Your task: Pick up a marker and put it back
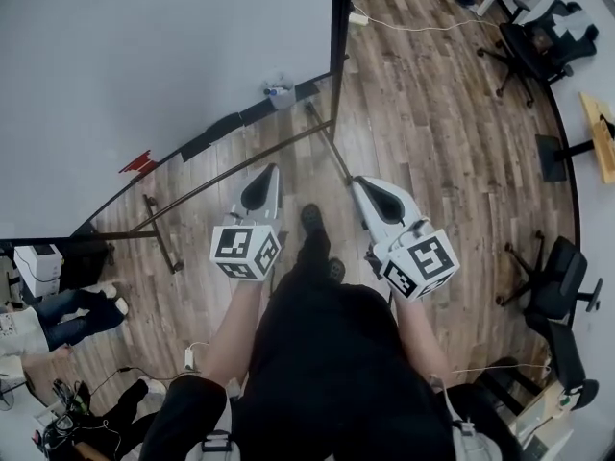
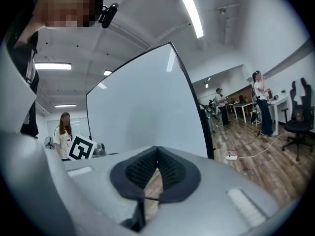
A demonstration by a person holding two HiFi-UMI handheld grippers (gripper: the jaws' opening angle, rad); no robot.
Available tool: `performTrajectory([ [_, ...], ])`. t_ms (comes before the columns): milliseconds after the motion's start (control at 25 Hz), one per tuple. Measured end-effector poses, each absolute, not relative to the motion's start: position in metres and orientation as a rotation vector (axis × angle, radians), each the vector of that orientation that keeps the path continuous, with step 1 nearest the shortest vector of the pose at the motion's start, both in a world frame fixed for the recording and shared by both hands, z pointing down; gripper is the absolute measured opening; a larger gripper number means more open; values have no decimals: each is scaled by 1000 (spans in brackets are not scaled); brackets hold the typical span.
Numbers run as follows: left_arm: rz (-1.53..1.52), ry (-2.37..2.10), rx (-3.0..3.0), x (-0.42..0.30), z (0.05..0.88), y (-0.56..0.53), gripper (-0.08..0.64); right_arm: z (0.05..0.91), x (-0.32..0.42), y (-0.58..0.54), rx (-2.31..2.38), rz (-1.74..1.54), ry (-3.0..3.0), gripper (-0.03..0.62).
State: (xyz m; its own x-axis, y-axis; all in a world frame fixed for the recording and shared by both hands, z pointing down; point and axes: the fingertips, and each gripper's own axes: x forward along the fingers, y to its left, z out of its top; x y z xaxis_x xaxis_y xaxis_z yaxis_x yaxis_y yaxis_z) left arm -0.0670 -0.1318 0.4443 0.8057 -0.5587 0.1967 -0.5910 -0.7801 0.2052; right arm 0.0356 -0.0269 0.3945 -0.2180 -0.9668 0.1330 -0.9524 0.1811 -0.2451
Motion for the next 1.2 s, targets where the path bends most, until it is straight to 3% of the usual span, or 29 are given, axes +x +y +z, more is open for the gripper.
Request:
performTrajectory([
  [440,135,-833,2749,-110,414,-38,11,390,-12,21,-1840,-407,2464,3],
  [1200,168,-789,2823,-153,393,-43,11,387,-71,5,-1876,-375,2488,3],
])
